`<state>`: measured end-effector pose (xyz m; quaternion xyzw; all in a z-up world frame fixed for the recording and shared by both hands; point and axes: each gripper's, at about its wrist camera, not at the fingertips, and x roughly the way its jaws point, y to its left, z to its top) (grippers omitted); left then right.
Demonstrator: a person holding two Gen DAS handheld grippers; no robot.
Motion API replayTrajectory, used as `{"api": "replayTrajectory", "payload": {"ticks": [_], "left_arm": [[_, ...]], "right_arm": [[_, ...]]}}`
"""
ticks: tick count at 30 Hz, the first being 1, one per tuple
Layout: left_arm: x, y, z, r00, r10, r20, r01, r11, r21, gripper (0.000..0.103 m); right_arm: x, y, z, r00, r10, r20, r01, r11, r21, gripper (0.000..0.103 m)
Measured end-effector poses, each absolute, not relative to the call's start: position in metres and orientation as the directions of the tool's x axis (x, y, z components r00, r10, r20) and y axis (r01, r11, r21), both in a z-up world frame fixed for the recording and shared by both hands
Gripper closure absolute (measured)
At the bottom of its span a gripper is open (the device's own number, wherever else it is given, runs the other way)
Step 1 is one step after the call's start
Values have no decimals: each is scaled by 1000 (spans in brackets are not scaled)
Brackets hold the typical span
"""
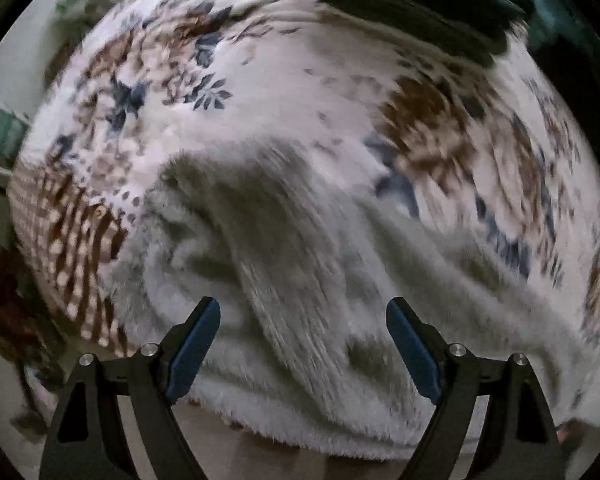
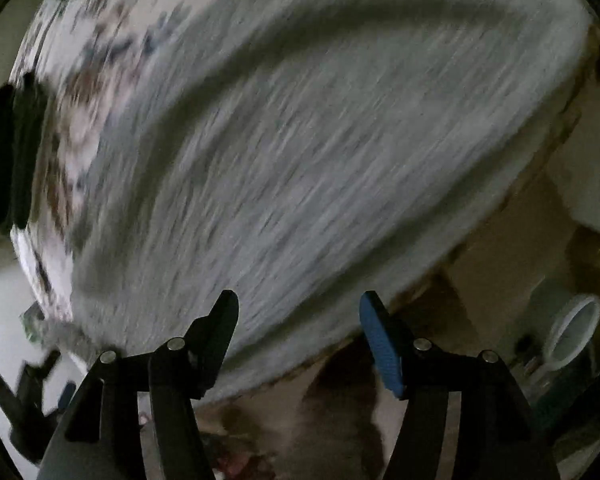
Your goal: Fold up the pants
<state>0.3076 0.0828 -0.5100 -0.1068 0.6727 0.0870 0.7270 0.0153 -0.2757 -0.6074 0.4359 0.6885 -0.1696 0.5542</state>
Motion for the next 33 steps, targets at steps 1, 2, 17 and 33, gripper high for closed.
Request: {"api": "replayTrajectory", "payload": {"ticks": [1, 2, 17, 33], "left_arm": [[316, 90, -516, 77, -28, -997, -274, 961, -48, 18], [322, 93, -520, 73, -20, -997, -269, 962, -39, 18], [264, 191, -486, 238, -50, -970, -413, 898, -148, 97], [202, 242, -575, 37, -64, -997, -537, 840, -73, 91]], "right_arm": [[16, -262, -613, -2, 432, -902, 798, 544, 259, 37], [16, -248, -620, 7, 455, -890, 815, 514, 269, 37], [41, -170, -595, 80, 315, -946, 759, 596, 263, 93], [48, -133, -639, -114, 349, -930, 660, 726, 191, 88]]}}
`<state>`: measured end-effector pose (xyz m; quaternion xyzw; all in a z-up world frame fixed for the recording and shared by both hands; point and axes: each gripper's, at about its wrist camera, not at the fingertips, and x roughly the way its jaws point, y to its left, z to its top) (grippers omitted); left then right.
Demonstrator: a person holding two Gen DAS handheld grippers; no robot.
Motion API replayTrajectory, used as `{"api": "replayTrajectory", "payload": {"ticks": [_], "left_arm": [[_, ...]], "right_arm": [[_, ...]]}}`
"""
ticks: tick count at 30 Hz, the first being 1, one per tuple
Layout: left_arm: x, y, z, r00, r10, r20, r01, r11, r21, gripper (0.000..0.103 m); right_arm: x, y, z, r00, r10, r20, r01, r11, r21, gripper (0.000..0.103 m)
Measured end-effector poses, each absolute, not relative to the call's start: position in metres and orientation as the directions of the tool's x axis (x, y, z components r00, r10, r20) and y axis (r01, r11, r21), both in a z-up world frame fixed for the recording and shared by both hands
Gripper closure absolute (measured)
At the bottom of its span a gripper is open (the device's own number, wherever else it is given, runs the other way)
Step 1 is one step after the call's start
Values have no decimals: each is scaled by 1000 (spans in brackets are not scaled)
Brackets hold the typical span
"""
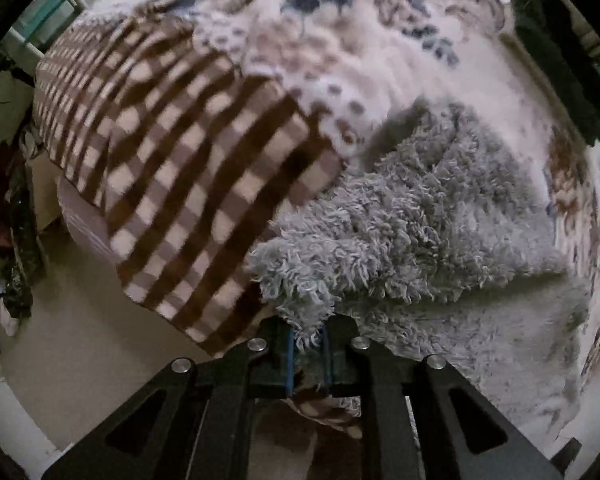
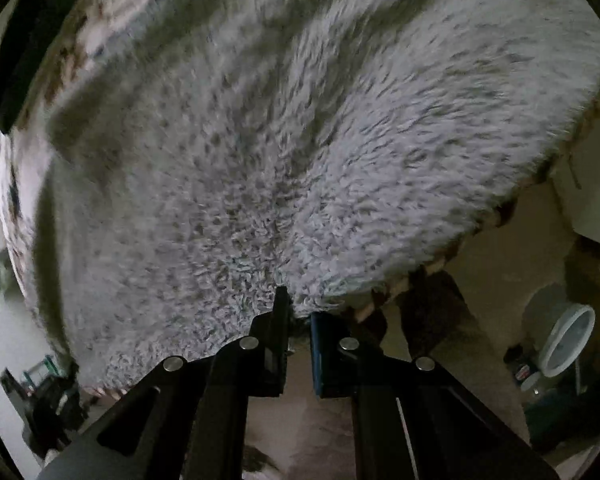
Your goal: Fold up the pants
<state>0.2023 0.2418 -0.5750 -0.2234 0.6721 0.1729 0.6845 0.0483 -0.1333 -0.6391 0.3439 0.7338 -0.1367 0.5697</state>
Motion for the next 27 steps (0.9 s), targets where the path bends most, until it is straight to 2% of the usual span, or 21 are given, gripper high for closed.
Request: {"api": "replayTrajectory", "payload": {"ticks": [1, 2, 3, 4, 5, 6, 9, 13, 17, 21, 24, 27], "left_arm": [[202, 241, -570, 43, -80, -996, -544, 834, -90, 88], [202, 238, -565, 47, -76, -996, -539, 838, -89, 77], [203, 233, -559, 46, -59, -997, -520, 851, -74, 69], [202, 224, -551, 48, -34, -998, -486, 872, -53, 45], [202, 219, -546, 47, -21, -999, -466, 884, -41, 16], [201, 210, -540, 42, -2, -999, -443, 896, -21, 9], [202, 183, -524, 52, 52, -997, -399, 916, 27, 8], [219, 151, -507, 112, 150, -982, -342, 934, 103, 8], [261, 115, -524, 156, 287, -945, -231, 941, 248, 8], [300, 115, -557, 120, 292, -949, -202, 943, 264, 8], [318, 109, -570, 112, 318, -941, -177, 939, 296, 8], [327, 112, -583, 84, 317, -945, -179, 937, 299, 8]], "right_arm": [[48, -137, -643, -125, 380, -917, 679, 706, 201, 79], [48, -140, -645, -121, 414, -902, 699, 681, 219, 72], [47, -144, -641, -101, 439, -893, 713, 658, 243, 58], [46, -148, -636, -96, 436, -895, 713, 657, 244, 50], [44, -152, -630, -104, 426, -899, 712, 663, 232, 49], [39, -158, -625, -114, 416, -902, 712, 668, 218, 49], [52, -168, -604, -117, 386, -915, 682, 701, 208, 49], [109, -169, -580, -39, 422, -906, 544, 769, 335, 49], [224, -142, -577, -17, 429, -903, 218, 883, 416, 49], [301, -85, -598, -131, 388, -912, -149, 902, 405, 47], [318, -45, -622, -266, 310, -913, -383, 835, 395, 47], [306, -31, -639, -376, 249, -893, -495, 761, 420, 47]]}}
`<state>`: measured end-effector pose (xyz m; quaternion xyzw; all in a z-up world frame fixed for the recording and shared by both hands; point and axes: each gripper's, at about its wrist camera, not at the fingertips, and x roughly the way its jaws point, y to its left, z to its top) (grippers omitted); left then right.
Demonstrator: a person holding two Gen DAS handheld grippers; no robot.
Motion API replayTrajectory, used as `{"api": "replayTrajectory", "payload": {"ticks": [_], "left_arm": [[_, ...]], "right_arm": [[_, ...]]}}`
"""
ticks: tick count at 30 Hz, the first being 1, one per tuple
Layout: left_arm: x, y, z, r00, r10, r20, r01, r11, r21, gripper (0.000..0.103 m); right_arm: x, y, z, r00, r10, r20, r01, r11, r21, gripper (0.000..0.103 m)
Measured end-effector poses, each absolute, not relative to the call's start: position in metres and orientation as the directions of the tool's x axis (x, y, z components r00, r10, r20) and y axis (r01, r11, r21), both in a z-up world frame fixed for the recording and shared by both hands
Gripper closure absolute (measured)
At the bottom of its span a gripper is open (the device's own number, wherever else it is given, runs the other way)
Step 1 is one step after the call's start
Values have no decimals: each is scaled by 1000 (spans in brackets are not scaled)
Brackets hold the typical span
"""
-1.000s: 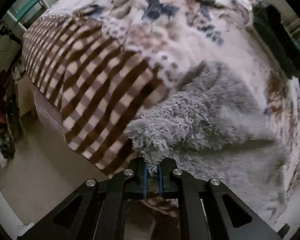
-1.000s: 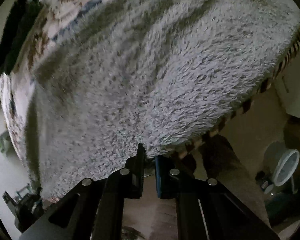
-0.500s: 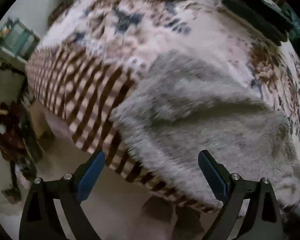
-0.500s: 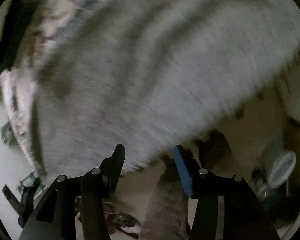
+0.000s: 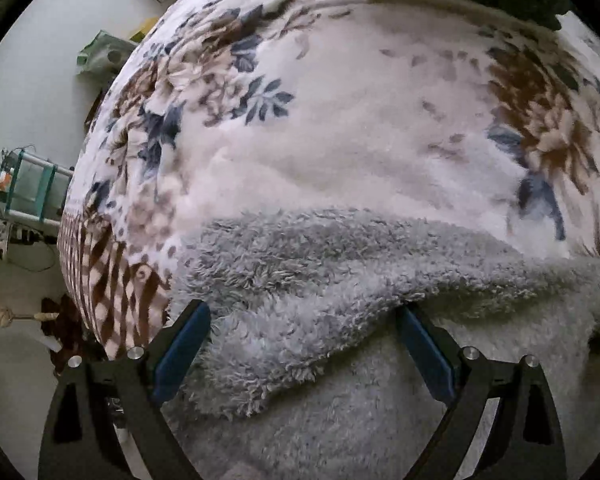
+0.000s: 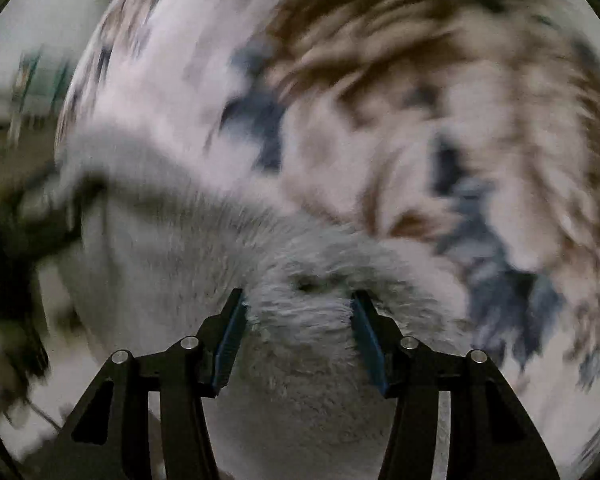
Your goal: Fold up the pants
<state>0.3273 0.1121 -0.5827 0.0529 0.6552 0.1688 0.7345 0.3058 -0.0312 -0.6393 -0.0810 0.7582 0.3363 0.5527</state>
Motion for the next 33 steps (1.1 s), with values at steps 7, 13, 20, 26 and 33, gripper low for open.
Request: {"api": "replayTrajectory", "payload": {"ticks": [7, 13, 20, 26, 33], "left_arm": [[327, 113, -587, 47, 294, -955, -221, 935, 277, 8], [324, 102, -565, 77, 303, -950, -251, 928, 276, 8], [320, 80, -553, 103, 260, -960, -265, 938, 225, 8], [323, 59, -564, 96, 238, -967, -229, 950, 211, 8], [329, 52, -585, 75, 260, -963, -190, 951, 242, 8]], "right_arm": [[317, -53, -623, -405, 274, -872, -533, 704, 469, 47], [342, -49, -640, -396, 217, -892, -582, 692, 427, 47], [317, -60, -646, -610, 174, -773, -605, 527, 597, 47], [356, -106, -662, -581, 320, -748, -439, 651, 620, 47], [391, -114, -697, -584, 474, -659, -252, 665, 703, 49]]}}
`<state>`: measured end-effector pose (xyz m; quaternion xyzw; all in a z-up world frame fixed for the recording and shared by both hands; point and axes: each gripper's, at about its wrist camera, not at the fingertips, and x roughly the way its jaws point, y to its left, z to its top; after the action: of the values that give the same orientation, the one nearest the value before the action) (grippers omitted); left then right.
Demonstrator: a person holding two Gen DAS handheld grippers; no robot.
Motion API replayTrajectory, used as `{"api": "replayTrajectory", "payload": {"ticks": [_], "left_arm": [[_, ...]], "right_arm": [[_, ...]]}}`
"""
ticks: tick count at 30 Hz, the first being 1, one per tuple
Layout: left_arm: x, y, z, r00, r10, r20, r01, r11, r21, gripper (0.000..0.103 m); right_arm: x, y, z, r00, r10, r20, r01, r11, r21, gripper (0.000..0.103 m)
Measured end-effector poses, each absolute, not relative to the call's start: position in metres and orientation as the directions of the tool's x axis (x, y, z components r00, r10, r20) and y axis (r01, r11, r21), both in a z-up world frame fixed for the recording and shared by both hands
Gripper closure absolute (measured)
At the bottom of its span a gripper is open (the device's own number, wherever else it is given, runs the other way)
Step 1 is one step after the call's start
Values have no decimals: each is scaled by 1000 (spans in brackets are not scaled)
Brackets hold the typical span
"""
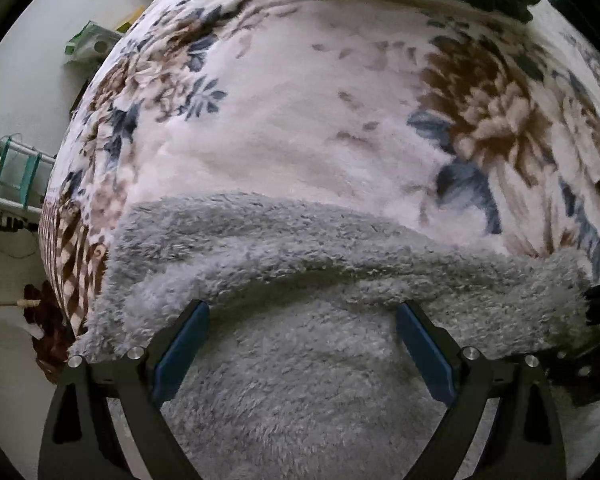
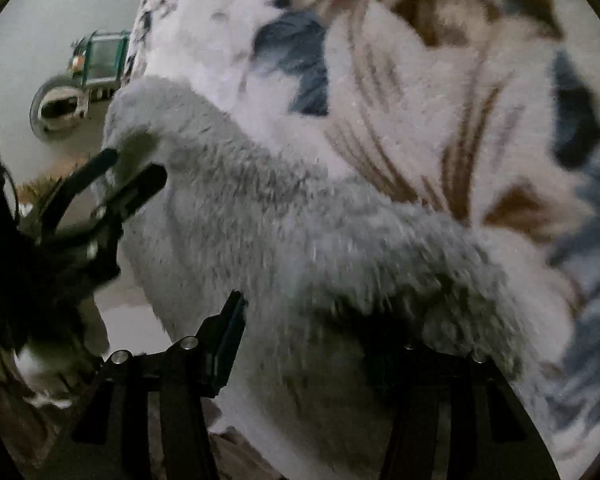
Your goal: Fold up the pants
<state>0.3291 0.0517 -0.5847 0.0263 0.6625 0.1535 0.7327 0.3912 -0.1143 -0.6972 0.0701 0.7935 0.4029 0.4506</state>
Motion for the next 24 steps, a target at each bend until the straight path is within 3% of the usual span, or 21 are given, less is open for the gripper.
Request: {"api": "replayTrajectory", "payload": {"ticks": [2, 3, 5, 7, 11, 14, 16, 17, 19, 21, 23, 24], "left_arm": [[329, 55, -597, 44, 259, -965, -185, 951, 247, 8], [328, 59, -604, 18, 244, -970, -192, 953, 236, 8], [326, 69, -613, -14, 200, -980, -222, 955, 198, 6], [325, 75, -615, -21, 190, -982, -228, 955, 189, 6], [325, 81, -605, -29, 161, -987, -256, 953, 163, 6], [322, 84, -589, -1, 109, -994, -301, 948, 104, 6], [320, 82, -577, 35, 120, -992, -300, 948, 104, 6], [319, 80, -573, 47, 137, -989, -292, 949, 118, 6], [317, 75, -571, 55, 150, -987, -273, 953, 130, 6], [316, 71, -573, 47, 143, -989, -267, 955, 125, 6], [316, 66, -576, 42, 142, -989, -261, 957, 126, 6], [316, 63, -577, 45, 144, -989, -257, 958, 128, 6]], "right_arm": [[401, -127, -690, -522, 524, -673, -227, 676, 702, 82], [410, -145, -685, -483, 562, -671, -192, 680, 708, 89], [434, -188, -670, -363, 622, -694, -150, 696, 702, 90], [455, -230, -663, -268, 590, -761, -125, 762, 635, 97], [465, -279, -635, -214, 600, -771, -39, 783, 620, 96], [437, -243, -605, -264, 554, -789, -157, 783, 602, 88], [417, -218, -601, -261, 382, -886, -326, 829, 454, 49], [412, -215, -602, -235, 282, -930, -399, 845, 357, 47], [393, -204, -620, -228, 104, -968, -492, 846, 207, 47], [386, -217, -638, -304, 108, -947, -450, 860, 242, 47], [382, -231, -641, -306, 137, -942, -428, 864, 265, 64], [386, -242, -639, -280, 145, -949, -396, 883, 252, 83]]}}
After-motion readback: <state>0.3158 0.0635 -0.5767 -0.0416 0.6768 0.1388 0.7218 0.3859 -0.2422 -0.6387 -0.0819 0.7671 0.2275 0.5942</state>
